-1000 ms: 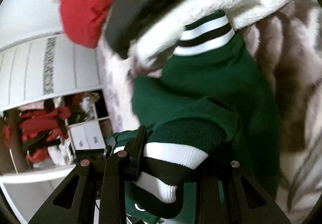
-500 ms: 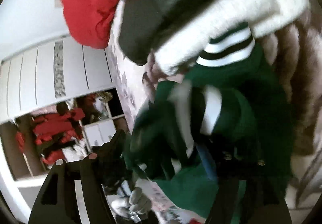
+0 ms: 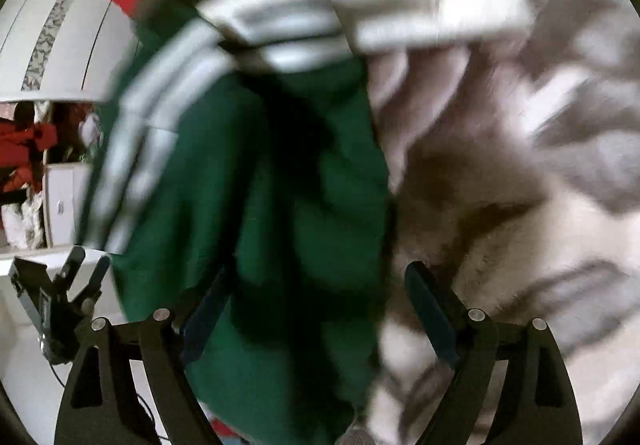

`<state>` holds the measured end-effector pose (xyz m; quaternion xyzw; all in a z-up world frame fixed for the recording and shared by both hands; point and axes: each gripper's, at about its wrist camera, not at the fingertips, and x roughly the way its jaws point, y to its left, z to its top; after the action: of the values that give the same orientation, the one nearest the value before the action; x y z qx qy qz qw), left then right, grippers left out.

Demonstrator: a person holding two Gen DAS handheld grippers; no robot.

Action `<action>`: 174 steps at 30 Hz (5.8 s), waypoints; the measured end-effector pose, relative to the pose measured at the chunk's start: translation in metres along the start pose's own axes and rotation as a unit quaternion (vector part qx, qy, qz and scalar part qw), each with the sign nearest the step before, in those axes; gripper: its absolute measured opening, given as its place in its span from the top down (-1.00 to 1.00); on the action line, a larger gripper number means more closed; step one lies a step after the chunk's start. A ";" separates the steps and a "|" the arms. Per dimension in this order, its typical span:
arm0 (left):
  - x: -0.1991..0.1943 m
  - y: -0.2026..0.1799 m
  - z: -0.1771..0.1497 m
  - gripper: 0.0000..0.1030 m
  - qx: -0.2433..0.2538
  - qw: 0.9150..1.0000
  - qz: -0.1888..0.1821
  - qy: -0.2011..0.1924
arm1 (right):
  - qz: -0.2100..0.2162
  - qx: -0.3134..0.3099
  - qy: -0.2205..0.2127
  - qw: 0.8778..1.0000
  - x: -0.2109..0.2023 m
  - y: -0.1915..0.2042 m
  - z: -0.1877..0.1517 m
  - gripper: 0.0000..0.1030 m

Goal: Fold large clothes

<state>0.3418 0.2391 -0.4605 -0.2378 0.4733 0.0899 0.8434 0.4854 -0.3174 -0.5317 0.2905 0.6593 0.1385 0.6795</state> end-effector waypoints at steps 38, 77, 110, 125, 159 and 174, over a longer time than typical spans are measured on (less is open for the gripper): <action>0.010 0.096 -0.211 -1.00 0.027 0.972 0.211 0.097 | 0.111 0.252 -0.002 0.961 -0.094 -0.092 -0.259 -0.31; -0.068 -0.004 -0.203 -1.00 0.025 0.986 0.154 0.062 | 0.056 0.120 -0.015 0.991 -0.139 -0.068 -0.204 -0.33; -0.081 -0.015 -0.221 -1.00 0.063 0.987 0.124 0.077 | -0.009 0.188 -0.036 0.981 -0.131 -0.083 -0.211 -0.33; -0.044 -0.030 -0.142 -1.00 0.062 0.989 0.132 0.031 | 0.088 0.062 -0.016 0.994 -0.048 0.004 -0.064 0.95; -0.038 -0.056 -0.190 -1.00 0.130 0.981 0.121 0.076 | 0.006 0.089 -0.018 0.996 -0.091 -0.071 -0.208 0.74; -0.014 -0.069 -0.191 -1.00 0.135 0.983 0.081 0.091 | -0.094 0.183 -0.019 0.978 -0.081 -0.123 -0.232 0.72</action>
<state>0.2158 0.0874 -0.5109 -0.0895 0.5737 0.0712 0.8111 0.2271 -0.4124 -0.5277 0.3489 0.6850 -0.0544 0.6372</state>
